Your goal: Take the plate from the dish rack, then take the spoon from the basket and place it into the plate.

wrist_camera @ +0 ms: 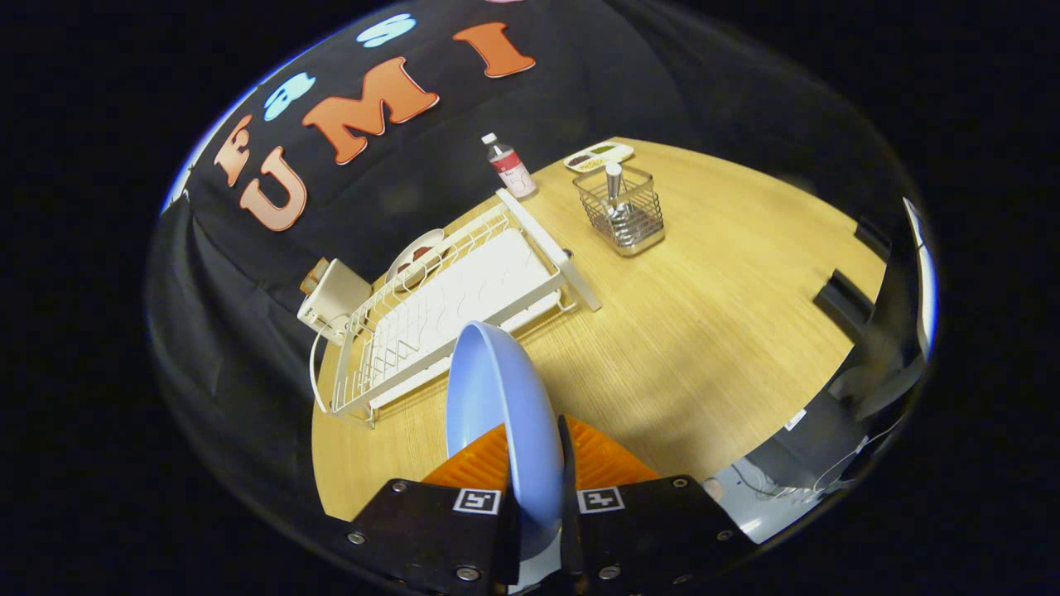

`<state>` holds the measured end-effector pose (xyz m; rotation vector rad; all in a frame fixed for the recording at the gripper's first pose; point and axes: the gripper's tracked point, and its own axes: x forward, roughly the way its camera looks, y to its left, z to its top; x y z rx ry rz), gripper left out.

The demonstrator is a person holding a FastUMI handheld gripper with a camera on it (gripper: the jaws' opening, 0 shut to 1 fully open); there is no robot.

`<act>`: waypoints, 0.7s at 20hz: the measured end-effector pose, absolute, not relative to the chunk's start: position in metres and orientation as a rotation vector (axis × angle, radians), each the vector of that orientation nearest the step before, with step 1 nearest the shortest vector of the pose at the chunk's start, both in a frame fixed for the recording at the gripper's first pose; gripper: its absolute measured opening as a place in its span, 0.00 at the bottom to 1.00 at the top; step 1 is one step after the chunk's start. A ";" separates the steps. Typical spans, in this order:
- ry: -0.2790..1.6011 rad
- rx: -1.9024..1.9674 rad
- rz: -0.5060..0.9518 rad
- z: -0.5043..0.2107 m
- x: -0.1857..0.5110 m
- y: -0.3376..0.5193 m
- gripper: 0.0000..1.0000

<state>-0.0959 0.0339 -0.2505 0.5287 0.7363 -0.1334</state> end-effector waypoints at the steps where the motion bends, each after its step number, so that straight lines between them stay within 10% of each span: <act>1: 0.751 0.567 -0.130 -0.257 -0.095 0.037 0.19; 14: 0.864 0.706 -0.090 -0.297 -0.082 0.062 0.26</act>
